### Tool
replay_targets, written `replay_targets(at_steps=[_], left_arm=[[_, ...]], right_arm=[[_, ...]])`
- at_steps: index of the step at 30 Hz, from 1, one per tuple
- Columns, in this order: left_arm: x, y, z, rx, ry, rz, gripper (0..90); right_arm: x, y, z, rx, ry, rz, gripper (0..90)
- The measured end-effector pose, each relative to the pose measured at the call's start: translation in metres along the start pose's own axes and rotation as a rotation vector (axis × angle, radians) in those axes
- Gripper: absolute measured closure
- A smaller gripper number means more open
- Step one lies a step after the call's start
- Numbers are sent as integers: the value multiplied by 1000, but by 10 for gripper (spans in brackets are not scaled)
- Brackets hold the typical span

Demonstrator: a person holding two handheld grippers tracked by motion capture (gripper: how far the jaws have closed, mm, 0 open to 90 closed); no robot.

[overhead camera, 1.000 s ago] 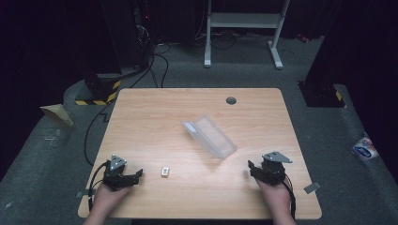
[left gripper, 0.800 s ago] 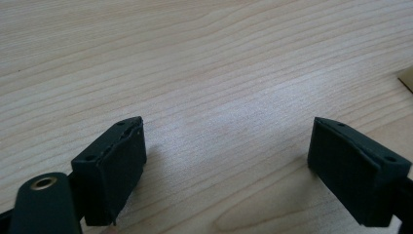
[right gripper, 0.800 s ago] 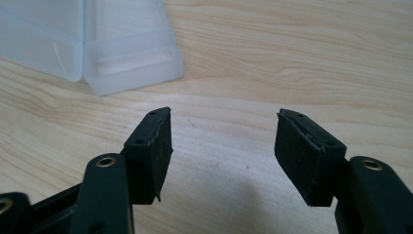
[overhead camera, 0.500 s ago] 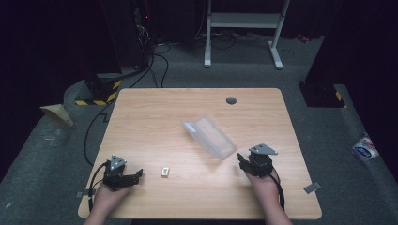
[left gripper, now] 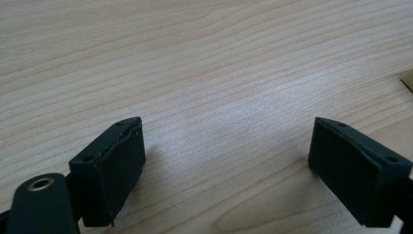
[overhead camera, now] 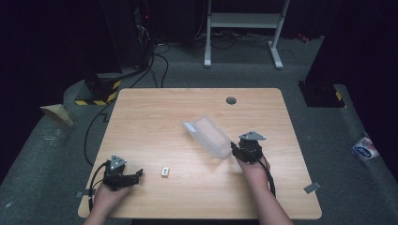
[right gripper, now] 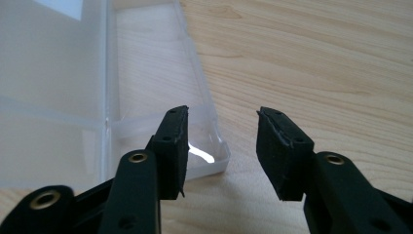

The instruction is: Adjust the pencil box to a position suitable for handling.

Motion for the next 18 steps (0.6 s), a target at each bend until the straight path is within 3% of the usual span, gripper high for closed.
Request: replay_targets(at_steps=[7, 13, 18], left_arm=[[0, 0, 0, 2, 1, -3, 140], [0, 0, 0, -1, 0, -3, 142], [0, 0, 0, -1, 1, -4, 143]], right_arm=[[17, -1, -1, 20, -25, 4, 655], [23, -1, 1, 20, -49, -1, 767], [23, 0, 4, 22, -51, -2, 799]])
Point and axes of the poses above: each handheld gripper's, and its own axes: x roughly forward along the jaws, z roughly out of its underside, y roughly to its right, the point moved 6 cm from there along x, roughly forward along the jaws, and after that the axes turned 9 degrees about x, right-handed, at the moved point
